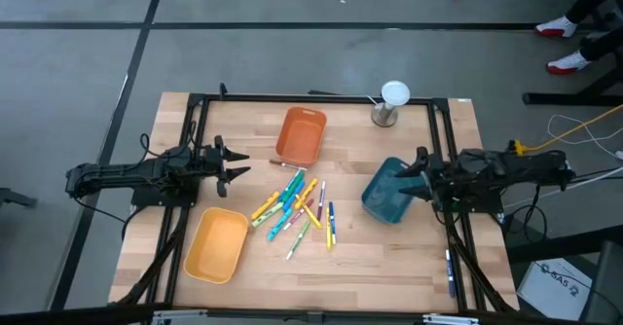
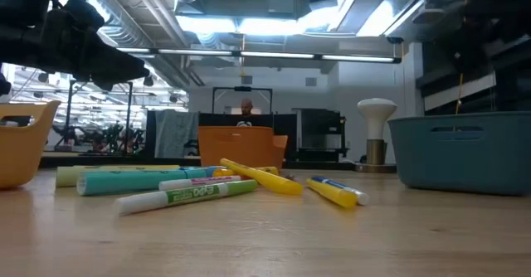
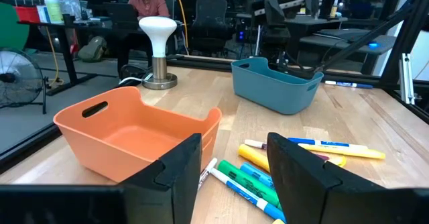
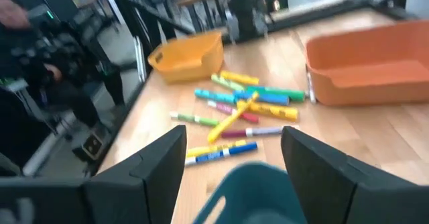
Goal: Pick & Place Markers
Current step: Put the right yellow highlighter pen into the orange bin
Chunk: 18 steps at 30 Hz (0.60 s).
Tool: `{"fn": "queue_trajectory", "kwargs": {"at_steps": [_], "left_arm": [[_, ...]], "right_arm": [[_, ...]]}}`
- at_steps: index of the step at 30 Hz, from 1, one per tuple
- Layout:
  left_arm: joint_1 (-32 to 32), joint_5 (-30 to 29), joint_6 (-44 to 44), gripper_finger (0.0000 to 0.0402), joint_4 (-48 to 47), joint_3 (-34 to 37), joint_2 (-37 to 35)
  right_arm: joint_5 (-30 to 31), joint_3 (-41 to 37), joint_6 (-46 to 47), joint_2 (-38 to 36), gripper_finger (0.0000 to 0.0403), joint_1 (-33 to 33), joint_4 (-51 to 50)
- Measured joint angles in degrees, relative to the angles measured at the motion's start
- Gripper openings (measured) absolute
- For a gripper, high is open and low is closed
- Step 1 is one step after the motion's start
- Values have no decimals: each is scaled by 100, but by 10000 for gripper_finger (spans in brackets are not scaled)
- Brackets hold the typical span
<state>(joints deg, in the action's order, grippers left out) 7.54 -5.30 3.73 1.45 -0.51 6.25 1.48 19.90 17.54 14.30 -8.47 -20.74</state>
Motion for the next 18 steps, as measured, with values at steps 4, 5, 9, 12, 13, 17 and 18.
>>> {"fn": "queue_trajectory", "kwargs": {"at_steps": [4, 5, 9, 12, 13, 17, 18], "left_arm": [[-1, -2, 0, 165, 0, -1, -1], [1, 0, 0, 164, 0, 1, -1], [-1, -2, 0, 162, 1, 1, 0], [1, 0, 0, 164, 0, 1, -1], [1, 0, 0, 164, 0, -1, 1], [0, 0, 0, 166, 0, 1, 1], [1, 0, 0, 166, 1, 1, 0]], "right_arm": [[2, 780, 0, 873, 242, -129, -637], [2, 954, 0, 1095, 242, -184, -686], [0, 1626, 0, 2022, 242, -448, -699], [2, 2094, 0, 2699, 242, -668, -694], [-2, 2240, 0, 2932, 242, -735, -696], [-3, 2746, 0, 3821, 242, -997, -702], [-1, 2865, 0, 4038, 242, -1062, -669]]}}
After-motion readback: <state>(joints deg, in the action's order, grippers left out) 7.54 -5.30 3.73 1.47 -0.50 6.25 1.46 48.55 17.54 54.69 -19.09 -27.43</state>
